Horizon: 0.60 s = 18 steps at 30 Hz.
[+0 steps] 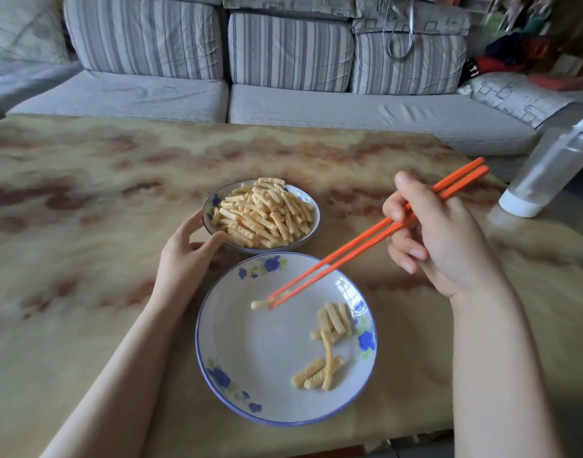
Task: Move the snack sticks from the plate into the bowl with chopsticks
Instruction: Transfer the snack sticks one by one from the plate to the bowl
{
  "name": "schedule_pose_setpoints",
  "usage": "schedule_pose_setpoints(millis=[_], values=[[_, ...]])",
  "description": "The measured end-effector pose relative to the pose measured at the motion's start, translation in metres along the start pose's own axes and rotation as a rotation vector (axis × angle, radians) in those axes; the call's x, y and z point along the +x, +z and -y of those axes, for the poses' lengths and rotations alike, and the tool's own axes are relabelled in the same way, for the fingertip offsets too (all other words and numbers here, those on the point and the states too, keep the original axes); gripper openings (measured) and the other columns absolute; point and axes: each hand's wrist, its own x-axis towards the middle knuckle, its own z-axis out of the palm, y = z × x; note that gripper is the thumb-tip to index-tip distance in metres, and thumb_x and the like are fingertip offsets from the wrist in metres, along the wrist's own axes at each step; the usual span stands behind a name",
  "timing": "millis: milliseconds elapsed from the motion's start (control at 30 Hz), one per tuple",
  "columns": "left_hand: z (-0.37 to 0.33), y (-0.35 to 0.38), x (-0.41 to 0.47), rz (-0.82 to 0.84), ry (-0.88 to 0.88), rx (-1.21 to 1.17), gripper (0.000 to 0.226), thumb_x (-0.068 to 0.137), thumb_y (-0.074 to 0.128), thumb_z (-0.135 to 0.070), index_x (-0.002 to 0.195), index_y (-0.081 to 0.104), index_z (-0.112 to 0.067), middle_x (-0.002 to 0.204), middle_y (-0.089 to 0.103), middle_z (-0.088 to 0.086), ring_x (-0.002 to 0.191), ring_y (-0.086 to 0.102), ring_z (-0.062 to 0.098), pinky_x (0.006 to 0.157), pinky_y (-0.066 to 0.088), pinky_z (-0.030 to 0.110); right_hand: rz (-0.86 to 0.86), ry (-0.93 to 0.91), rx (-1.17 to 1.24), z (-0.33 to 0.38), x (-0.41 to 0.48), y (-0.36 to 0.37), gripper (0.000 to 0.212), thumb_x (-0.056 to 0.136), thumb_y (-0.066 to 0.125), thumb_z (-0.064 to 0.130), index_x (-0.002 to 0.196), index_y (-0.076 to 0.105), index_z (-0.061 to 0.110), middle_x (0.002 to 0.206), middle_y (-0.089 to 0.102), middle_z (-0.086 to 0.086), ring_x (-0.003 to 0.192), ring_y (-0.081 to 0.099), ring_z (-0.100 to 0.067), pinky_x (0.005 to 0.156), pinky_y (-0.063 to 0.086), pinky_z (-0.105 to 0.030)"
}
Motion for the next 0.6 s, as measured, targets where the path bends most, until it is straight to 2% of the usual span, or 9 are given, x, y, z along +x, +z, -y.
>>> schedule_pose_setpoints(millis=[133, 267, 400, 467, 600], values=[[-0.001, 0.0, -0.001, 0.004, -0.012, -0.01, 0.046, 0.089, 0.069, -0.026, 0.133, 0.057, -0.031, 0.096, 0.075, -0.003, 0.077, 0.074, 0.017, 0.09, 0.056, 0.039, -0.267, -0.097, 0.228, -0.003, 0.008, 0.012, 0.04, 0.103, 0.041, 0.021, 0.063, 0.042, 0.012, 0.058, 0.05, 0.007, 0.03, 0.026, -0.008, 0.036, 0.027, -0.017], [-0.001, 0.0, -0.001, 0.001, 0.0, -0.007, 0.046, 0.089, 0.069, -0.025, 0.133, 0.058, -0.03, 0.097, 0.075, -0.005, 0.076, 0.074, 0.016, 0.089, 0.057, 0.04, -0.493, -0.13, 0.327, -0.012, 0.014, 0.026, 0.04, 0.103, 0.04, 0.019, 0.064, 0.042, 0.012, 0.058, 0.051, 0.007, 0.032, 0.029, -0.011, 0.037, 0.028, -0.019], [0.0, 0.0, 0.0, 0.005, 0.005, -0.006, 0.045, 0.09, 0.068, -0.025, 0.133, 0.058, -0.03, 0.101, 0.075, -0.004, 0.077, 0.074, 0.017, 0.09, 0.057, 0.041, -0.545, -0.125, 0.29, -0.022, 0.017, 0.039, 0.042, 0.104, 0.039, 0.021, 0.063, 0.043, 0.01, 0.042, 0.044, 0.009, 0.03, 0.03, -0.011, 0.037, 0.03, -0.022], [-0.001, 0.0, -0.001, 0.002, 0.003, -0.009, 0.046, 0.09, 0.068, -0.025, 0.134, 0.057, -0.03, 0.104, 0.074, -0.003, 0.078, 0.073, 0.017, 0.089, 0.057, 0.039, -0.549, -0.126, 0.279, -0.025, 0.018, 0.043, 0.043, 0.104, 0.039, 0.022, 0.063, 0.044, 0.009, 0.041, 0.042, 0.009, 0.03, 0.031, -0.011, 0.036, 0.031, -0.022], [-0.004, 0.001, -0.003, -0.005, -0.023, -0.031, 0.048, 0.09, 0.068, -0.023, 0.137, 0.055, -0.028, 0.09, 0.075, 0.0, 0.074, 0.072, 0.019, 0.079, 0.056, 0.03, -0.552, -0.122, 0.261, -0.03, 0.02, 0.046, 0.043, 0.103, 0.04, 0.023, 0.062, 0.044, 0.009, 0.045, 0.044, 0.009, 0.032, 0.032, -0.013, 0.036, 0.032, -0.022]])
